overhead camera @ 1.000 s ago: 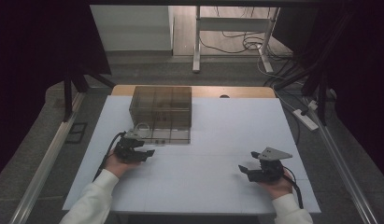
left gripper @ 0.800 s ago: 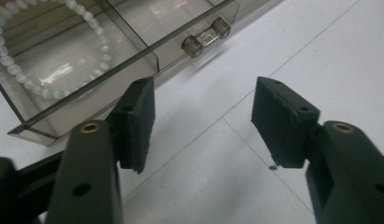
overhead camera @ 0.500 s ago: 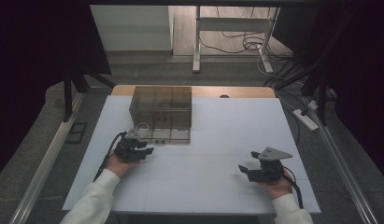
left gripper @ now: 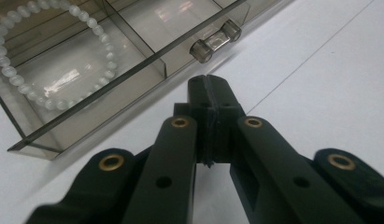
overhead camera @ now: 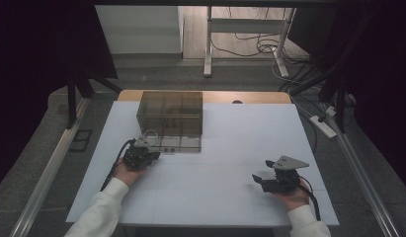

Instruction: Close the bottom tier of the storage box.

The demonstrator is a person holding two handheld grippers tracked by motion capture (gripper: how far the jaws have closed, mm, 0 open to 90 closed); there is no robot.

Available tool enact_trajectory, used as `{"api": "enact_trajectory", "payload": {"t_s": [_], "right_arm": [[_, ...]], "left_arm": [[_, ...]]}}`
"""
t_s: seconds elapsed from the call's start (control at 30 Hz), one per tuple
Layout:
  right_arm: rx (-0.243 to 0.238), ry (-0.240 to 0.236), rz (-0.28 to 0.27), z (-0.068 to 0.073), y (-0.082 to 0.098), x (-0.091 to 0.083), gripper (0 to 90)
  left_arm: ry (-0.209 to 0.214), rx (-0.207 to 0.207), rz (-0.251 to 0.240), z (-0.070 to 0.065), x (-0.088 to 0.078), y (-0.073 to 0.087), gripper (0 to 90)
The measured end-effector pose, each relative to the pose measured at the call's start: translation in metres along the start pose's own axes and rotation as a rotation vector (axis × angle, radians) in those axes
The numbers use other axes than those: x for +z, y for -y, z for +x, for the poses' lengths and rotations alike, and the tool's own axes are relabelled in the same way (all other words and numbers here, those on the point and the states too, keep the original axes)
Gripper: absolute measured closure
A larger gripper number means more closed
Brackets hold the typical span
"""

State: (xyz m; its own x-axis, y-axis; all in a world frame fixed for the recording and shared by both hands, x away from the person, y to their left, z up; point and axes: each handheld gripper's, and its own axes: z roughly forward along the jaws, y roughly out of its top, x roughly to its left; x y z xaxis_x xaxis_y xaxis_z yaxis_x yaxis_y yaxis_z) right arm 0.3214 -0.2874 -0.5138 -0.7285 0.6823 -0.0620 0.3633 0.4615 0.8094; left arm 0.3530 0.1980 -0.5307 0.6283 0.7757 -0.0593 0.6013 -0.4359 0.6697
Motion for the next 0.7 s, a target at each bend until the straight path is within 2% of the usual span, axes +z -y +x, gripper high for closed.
{"api": "enact_trajectory", "payload": {"t_s": [0.53,0.7], "right_arm": [[-0.003,0.002,0.005,0.0,0.0,0.0,23.3],[-0.001,0.002,0.003,0.0,0.0,0.0,23.3]], "left_arm": [[-0.027,-0.014,-0.001,0.004,0.011,-0.004,88.8],[-0.029,0.0,0.01,0.003,0.014,-0.005,88.9]]}}
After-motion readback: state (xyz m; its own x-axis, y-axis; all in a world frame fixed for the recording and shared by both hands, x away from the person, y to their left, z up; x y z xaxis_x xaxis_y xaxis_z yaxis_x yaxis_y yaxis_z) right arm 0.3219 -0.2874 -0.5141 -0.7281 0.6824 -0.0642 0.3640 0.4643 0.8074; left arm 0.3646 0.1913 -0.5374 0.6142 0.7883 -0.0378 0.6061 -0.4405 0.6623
